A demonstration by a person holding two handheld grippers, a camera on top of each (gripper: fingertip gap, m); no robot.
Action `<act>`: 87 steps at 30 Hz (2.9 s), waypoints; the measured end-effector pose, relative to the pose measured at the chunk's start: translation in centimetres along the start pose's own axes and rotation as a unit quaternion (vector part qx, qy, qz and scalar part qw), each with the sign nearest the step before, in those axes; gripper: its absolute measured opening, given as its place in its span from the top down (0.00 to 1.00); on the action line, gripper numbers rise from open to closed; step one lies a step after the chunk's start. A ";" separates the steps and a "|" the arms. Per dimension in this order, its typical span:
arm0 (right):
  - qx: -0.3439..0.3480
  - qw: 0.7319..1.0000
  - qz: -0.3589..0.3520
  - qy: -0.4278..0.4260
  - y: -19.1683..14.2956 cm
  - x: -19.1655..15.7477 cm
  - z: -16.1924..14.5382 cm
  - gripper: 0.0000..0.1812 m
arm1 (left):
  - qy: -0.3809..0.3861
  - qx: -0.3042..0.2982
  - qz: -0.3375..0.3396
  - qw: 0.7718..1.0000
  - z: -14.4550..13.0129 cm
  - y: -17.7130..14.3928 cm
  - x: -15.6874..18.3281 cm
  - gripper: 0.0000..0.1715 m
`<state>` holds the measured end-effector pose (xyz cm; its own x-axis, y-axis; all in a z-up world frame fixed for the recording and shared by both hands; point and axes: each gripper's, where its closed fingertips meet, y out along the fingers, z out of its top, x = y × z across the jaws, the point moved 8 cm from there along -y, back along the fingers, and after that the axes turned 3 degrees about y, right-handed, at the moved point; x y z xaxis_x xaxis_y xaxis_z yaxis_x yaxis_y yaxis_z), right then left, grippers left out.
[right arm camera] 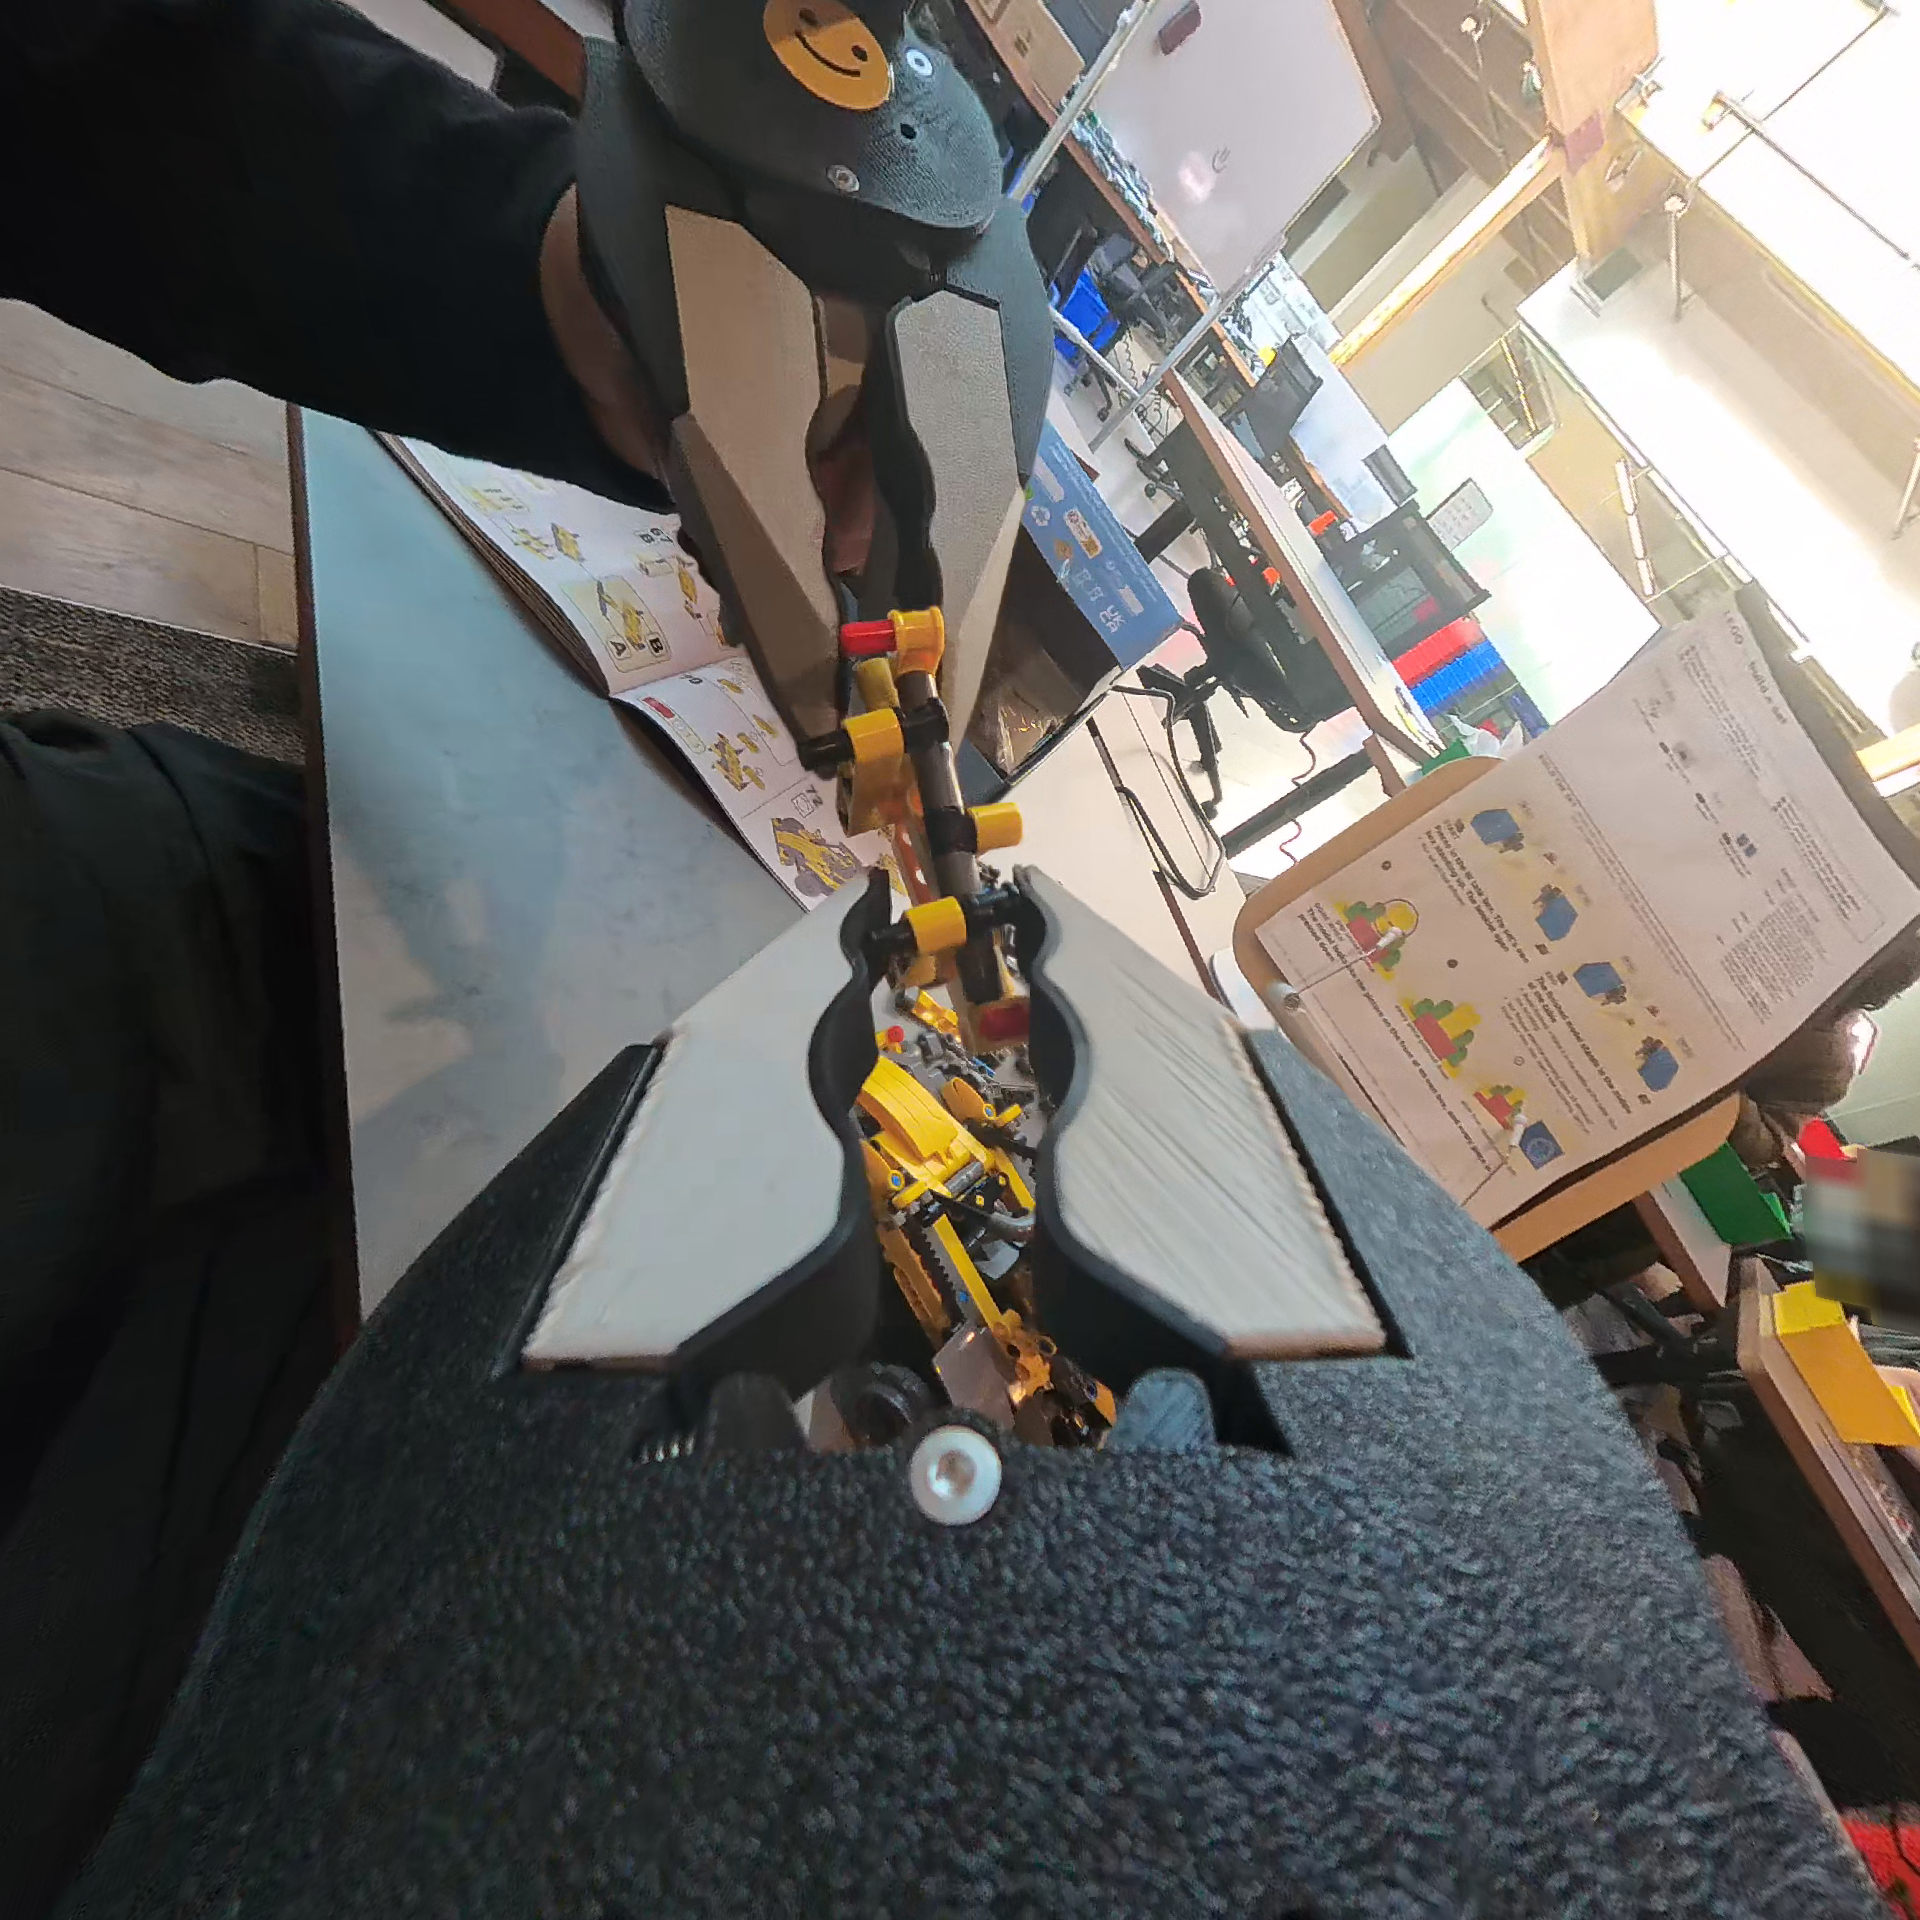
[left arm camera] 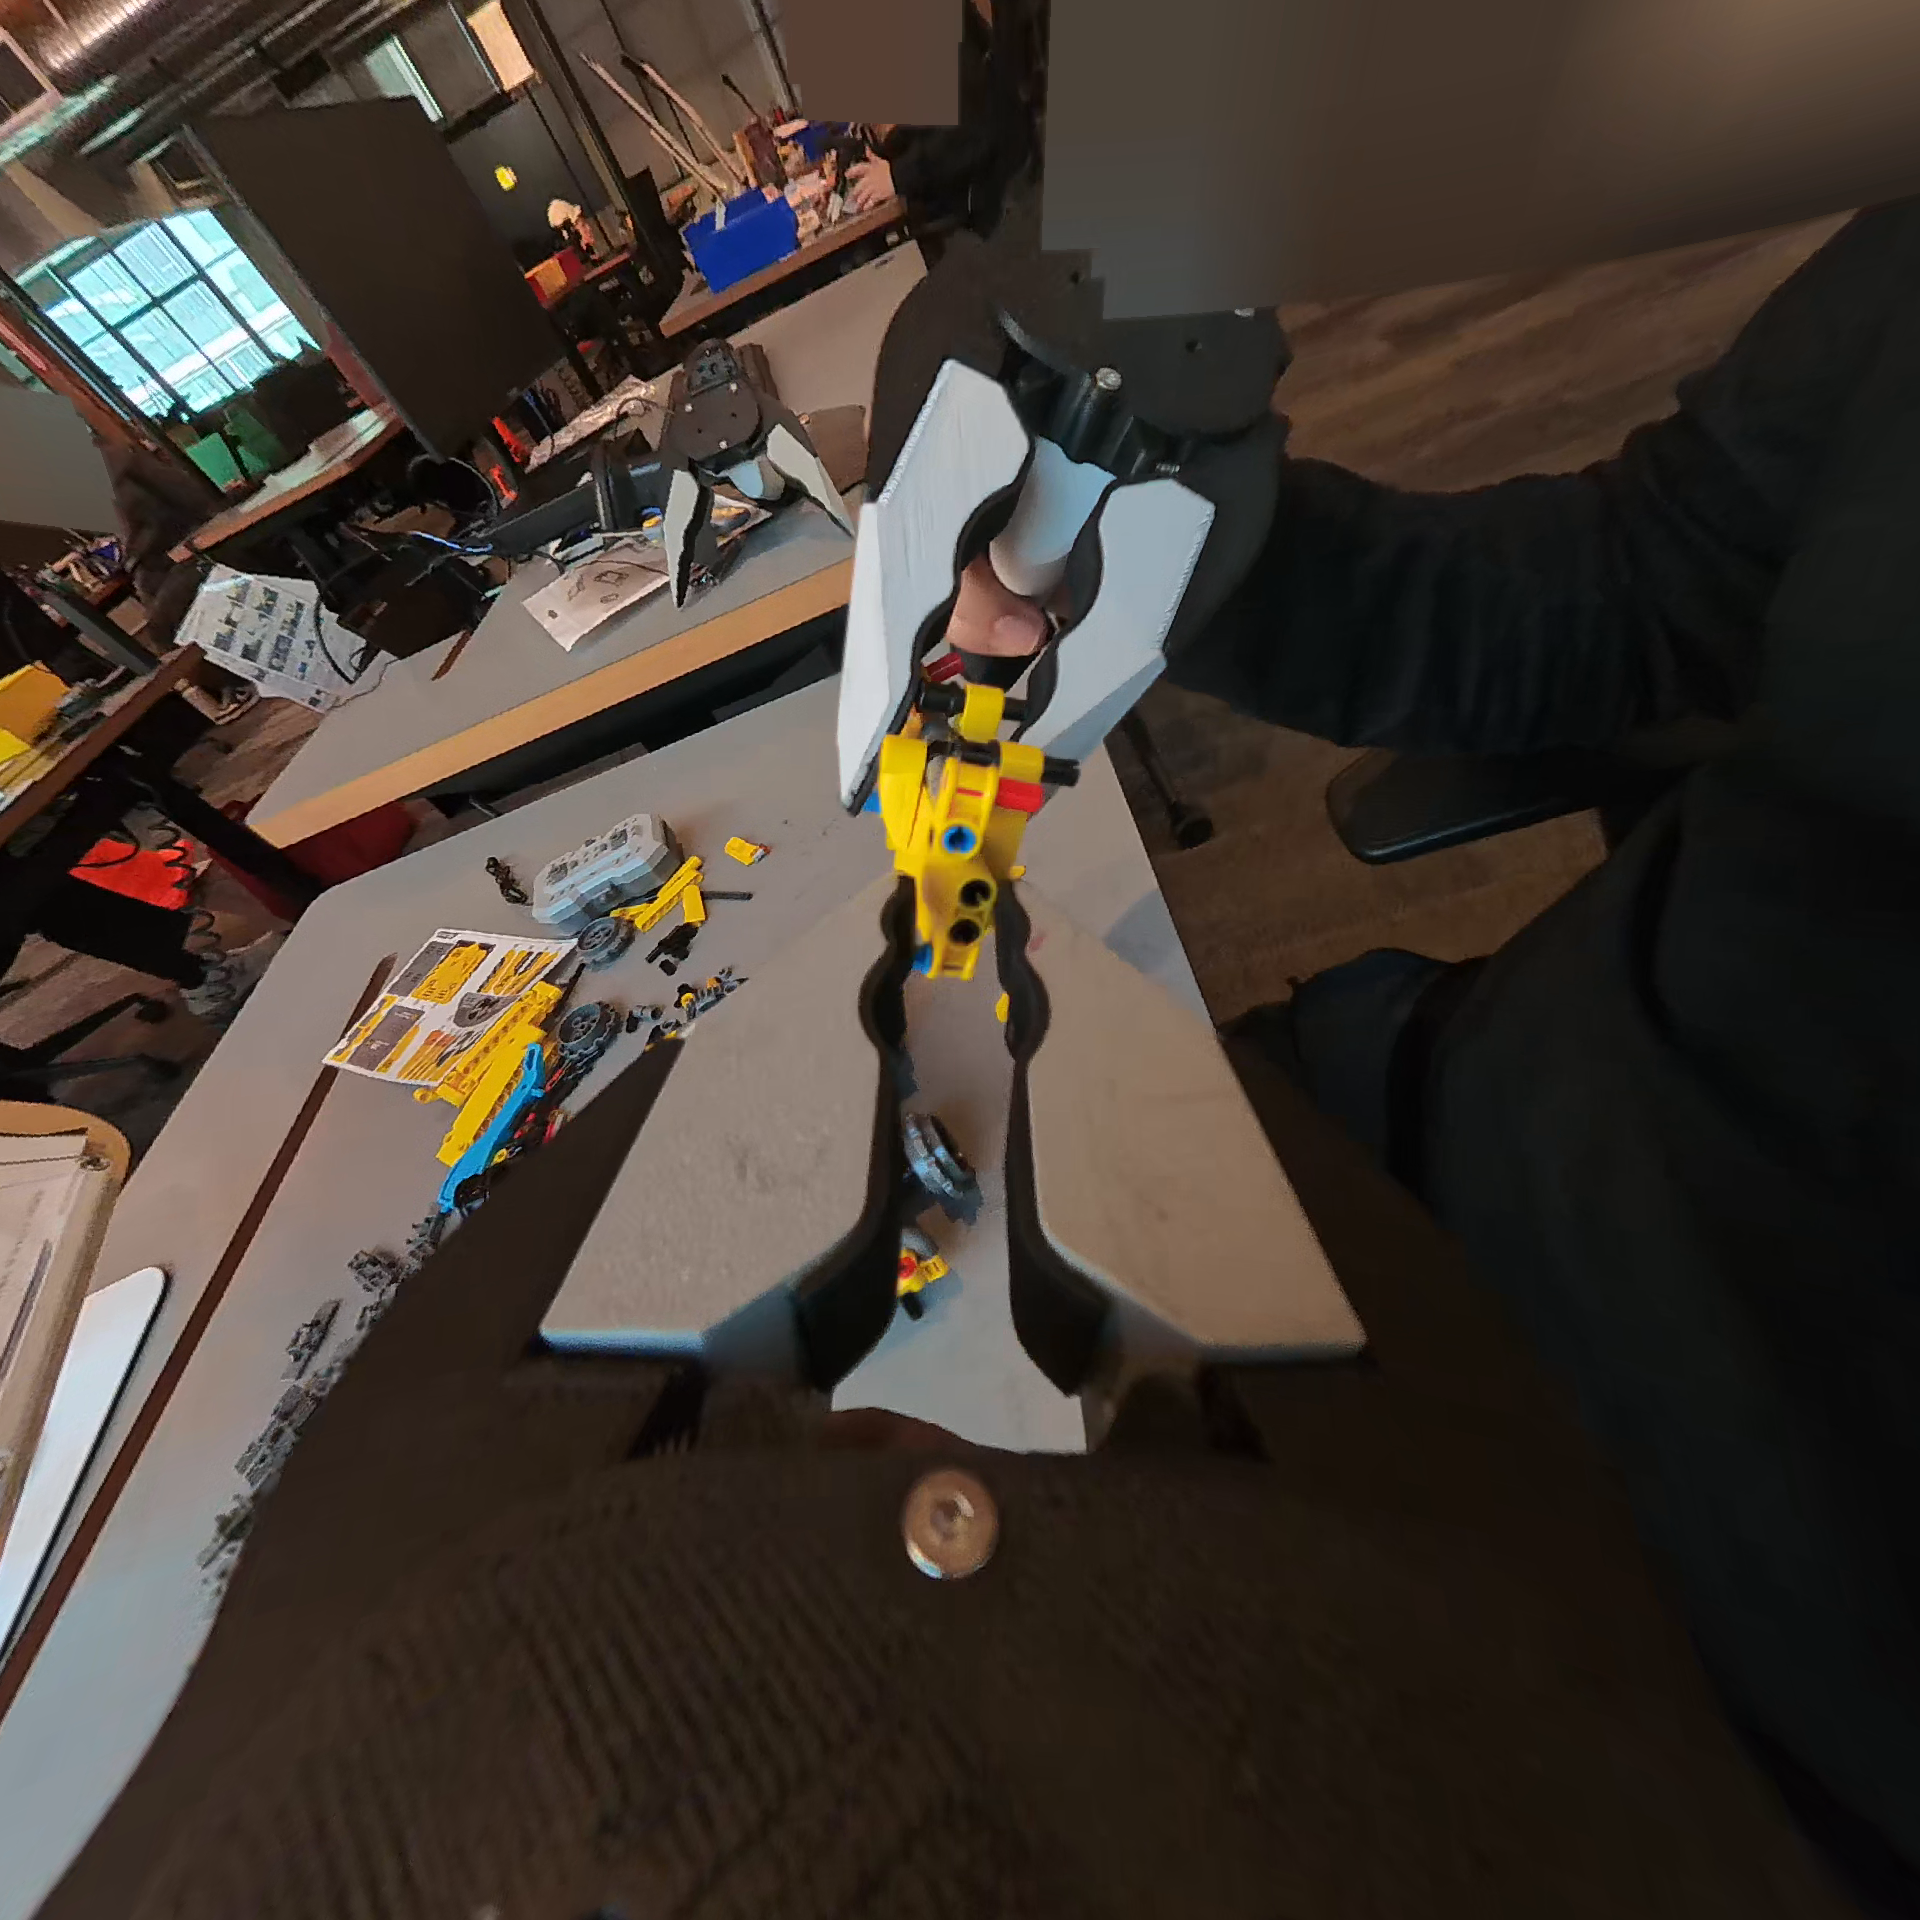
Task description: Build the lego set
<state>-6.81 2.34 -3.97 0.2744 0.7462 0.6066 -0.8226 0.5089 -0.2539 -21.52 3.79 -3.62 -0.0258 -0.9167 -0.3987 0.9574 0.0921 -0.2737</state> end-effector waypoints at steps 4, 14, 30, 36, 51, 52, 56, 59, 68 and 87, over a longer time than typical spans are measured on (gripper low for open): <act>0.001 1.000 0.009 0.008 -0.1 0.1 -0.1 0.87 | -0.002 -0.003 0.006 1.000 -0.1 -0.2 0.0 0.96; 0.033 0.998 0.027 0.043 -0.8 0.7 -0.2 0.86 | -0.011 0.014 0.018 1.000 0.1 0.0 -0.5 0.98; 0.158 0.981 -0.040 0.105 -5.1 4.7 1.7 0.80 | 0.326 -0.024 0.143 0.934 10.5 -3.0 -1.1 0.98; 0.170 0.984 -0.057 -0.009 -7.3 3.8 5.0 0.80 | 0.431 -0.060 0.154 0.887 12.1 -2.7 2.4 0.97; 0.130 0.979 -0.048 -0.150 -10.1 1.5 7.7 0.90 | 0.432 -0.016 0.182 0.883 11.6 -2.8 4.3 0.98; 0.133 0.979 -0.054 -0.145 -10.0 1.7 7.6 0.89 | 0.437 -0.016 0.183 0.881 11.6 -2.9 4.3 0.98; 0.131 0.980 -0.053 -0.142 -9.6 2.0 7.3 0.89 | 0.470 -0.027 0.193 0.861 11.7 -3.0 4.7 0.98; 0.125 0.979 -0.051 -0.152 -9.2 2.0 7.4 0.89 | 0.480 -0.033 0.196 0.854 11.7 -3.2 4.9 0.98; 0.115 0.978 -0.062 -0.162 -8.7 2.0 7.7 0.90 | 0.472 -0.031 0.199 0.858 11.4 -3.2 4.8 0.98; 0.131 0.978 -0.081 -0.138 -9.5 2.8 7.3 0.92 | 0.412 -0.005 0.197 0.890 11.4 -3.5 3.4 0.98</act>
<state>-1.83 -3.56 5.63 0.2974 0.5023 0.8119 -0.8883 0.4573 0.0424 -21.65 -4.06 5.92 0.1051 -0.2165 -0.9706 0.9366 0.3497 0.0234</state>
